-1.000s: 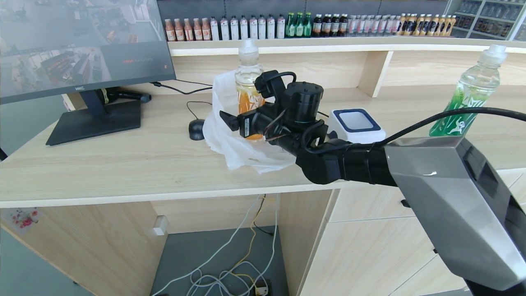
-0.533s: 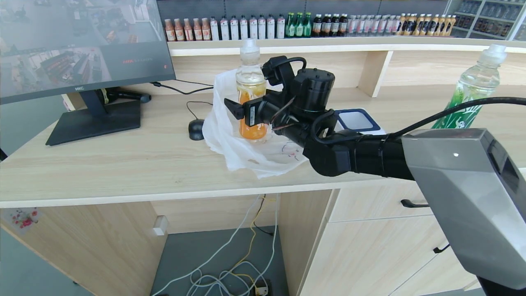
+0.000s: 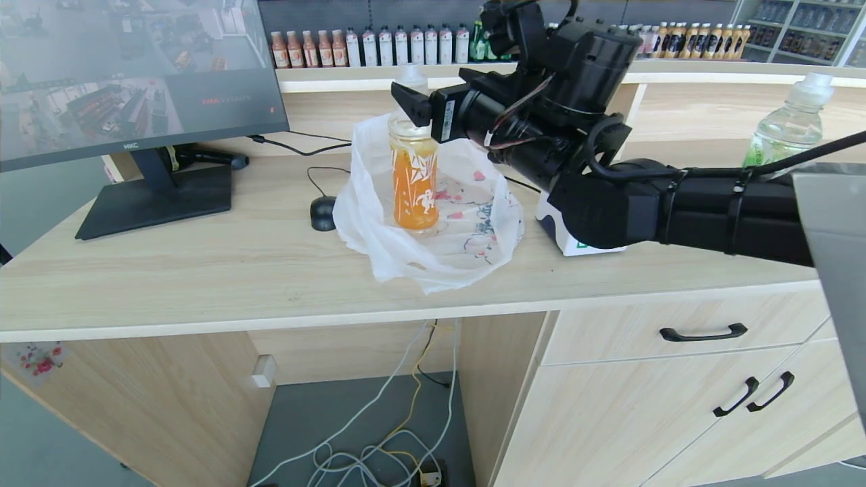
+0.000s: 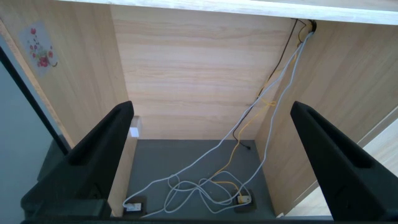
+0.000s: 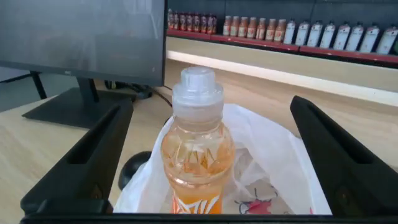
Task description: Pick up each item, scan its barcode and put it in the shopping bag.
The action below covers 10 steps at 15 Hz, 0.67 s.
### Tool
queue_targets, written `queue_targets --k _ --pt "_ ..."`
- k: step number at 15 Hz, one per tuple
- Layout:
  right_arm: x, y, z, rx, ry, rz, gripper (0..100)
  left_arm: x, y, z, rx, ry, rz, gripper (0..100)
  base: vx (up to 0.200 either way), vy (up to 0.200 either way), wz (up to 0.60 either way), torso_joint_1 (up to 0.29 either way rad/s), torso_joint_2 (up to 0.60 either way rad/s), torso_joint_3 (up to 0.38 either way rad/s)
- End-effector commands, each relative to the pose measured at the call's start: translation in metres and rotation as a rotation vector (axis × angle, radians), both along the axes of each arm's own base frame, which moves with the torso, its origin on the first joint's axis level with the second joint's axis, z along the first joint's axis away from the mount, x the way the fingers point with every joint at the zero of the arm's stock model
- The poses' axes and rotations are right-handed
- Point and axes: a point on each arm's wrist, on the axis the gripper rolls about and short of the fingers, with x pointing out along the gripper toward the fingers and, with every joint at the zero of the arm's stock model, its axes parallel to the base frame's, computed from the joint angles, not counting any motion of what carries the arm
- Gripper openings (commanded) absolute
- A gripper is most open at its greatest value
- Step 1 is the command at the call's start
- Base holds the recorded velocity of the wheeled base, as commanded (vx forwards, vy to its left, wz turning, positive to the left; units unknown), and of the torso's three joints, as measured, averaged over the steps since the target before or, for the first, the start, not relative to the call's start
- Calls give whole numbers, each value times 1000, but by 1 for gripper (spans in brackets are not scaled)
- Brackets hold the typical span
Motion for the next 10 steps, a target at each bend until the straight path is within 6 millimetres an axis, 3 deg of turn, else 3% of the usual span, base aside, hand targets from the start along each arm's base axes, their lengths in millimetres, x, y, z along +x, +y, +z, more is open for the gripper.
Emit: queue_targets --k 1,4,6,10 --pt "-35 -25 25 16 -18 6 100 0 0 0 -1 0 0 100 0 0 0 0 0 0" --pt "-60 -44 12 12 -5 16 100 0 0 0 1 0 0 100 0 0 0 0 0 0" --pt "-88 -63 -10 21 43 49 100 0 0 0 1 0 0 100 0 0 0 0 0 0" --pt "-114 -84 -40 76 64 76 100 0 0 0 1 0 0 100 0 0 0 0 0 0"
